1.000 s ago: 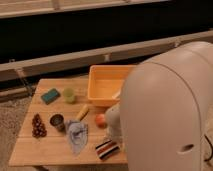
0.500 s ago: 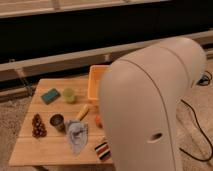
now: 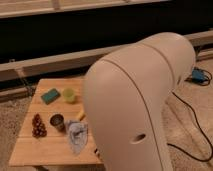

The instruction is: Place eraser in metal cup

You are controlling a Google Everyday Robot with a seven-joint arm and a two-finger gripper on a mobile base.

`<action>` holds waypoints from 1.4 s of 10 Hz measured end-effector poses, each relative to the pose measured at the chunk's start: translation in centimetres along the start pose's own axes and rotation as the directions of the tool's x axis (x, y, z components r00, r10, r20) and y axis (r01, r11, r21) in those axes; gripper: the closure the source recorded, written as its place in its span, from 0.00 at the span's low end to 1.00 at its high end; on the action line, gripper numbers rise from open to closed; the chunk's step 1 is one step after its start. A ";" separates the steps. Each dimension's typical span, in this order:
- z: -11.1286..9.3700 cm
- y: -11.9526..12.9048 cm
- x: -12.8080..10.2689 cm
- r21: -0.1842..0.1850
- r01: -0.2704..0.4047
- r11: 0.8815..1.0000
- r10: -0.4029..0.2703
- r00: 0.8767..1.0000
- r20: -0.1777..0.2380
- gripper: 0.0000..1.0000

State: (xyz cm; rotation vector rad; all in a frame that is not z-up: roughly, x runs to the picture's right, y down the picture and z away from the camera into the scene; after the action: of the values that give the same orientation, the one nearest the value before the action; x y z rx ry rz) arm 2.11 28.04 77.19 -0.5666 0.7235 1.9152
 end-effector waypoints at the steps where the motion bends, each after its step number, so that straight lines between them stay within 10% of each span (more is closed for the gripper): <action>1: -0.4 0.3 -0.1 0.000 0.013 1.000 -0.013 1.000 0.003 0.99; 4: -2.8 3.0 -0.6 0.000 0.116 0.993 -0.116 0.993 0.013 1.00; 6: -4.3 6.0 -0.3 0.010 0.262 0.965 -0.262 0.965 0.010 1.00; 14: -11.9 16.1 1.4 -0.011 0.627 0.779 -0.627 0.779 0.010 1.00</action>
State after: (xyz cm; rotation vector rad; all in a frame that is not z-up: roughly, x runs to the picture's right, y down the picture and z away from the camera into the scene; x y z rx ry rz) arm -12.15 15.04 71.60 -0.7067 0.4339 1.2897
